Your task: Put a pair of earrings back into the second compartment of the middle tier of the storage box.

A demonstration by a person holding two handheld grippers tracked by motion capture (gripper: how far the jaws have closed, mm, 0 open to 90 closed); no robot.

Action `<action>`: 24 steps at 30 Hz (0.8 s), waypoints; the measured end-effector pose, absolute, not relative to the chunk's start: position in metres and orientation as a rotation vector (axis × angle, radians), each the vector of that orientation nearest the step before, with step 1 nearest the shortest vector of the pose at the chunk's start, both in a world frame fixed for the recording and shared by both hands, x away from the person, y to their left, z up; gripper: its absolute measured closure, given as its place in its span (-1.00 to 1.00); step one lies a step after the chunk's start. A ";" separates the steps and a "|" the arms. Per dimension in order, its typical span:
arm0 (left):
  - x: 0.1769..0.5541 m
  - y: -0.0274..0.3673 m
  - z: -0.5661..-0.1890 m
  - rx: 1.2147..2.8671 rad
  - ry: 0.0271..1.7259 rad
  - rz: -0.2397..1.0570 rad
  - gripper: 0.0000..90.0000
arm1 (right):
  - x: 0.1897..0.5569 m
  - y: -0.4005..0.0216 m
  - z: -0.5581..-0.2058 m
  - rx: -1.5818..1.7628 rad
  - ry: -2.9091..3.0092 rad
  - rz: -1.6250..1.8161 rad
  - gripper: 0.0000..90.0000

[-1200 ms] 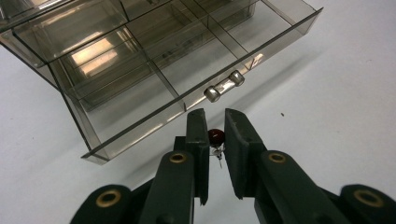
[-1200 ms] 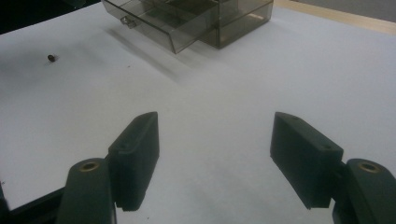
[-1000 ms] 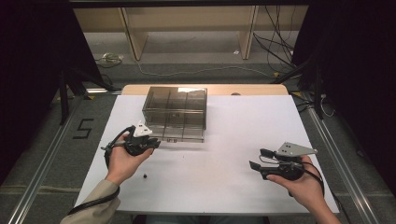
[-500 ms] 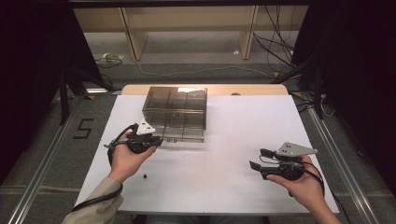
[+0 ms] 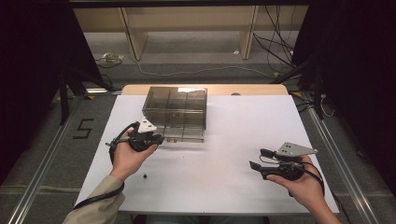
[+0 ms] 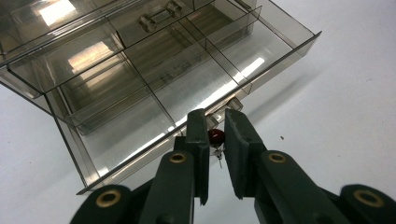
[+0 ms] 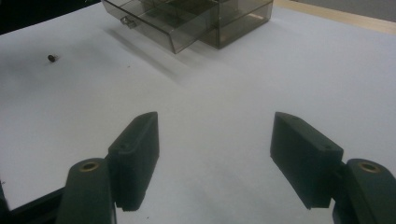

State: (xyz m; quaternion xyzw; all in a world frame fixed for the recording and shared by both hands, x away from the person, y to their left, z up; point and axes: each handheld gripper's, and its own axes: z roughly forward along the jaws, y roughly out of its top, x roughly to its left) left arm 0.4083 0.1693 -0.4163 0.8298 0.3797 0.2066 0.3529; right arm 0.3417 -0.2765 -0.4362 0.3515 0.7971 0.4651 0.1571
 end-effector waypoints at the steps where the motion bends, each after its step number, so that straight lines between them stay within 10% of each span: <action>1: 0.409 0.169 -0.416 2.138 0.987 0.533 0.77 | 0.342 -0.277 -0.436 1.005 2.282 1.330 -0.26; 24: 0.416 0.163 -0.414 2.141 0.980 0.536 0.77 | 0.342 -0.277 -0.436 1.008 2.281 1.330 -0.26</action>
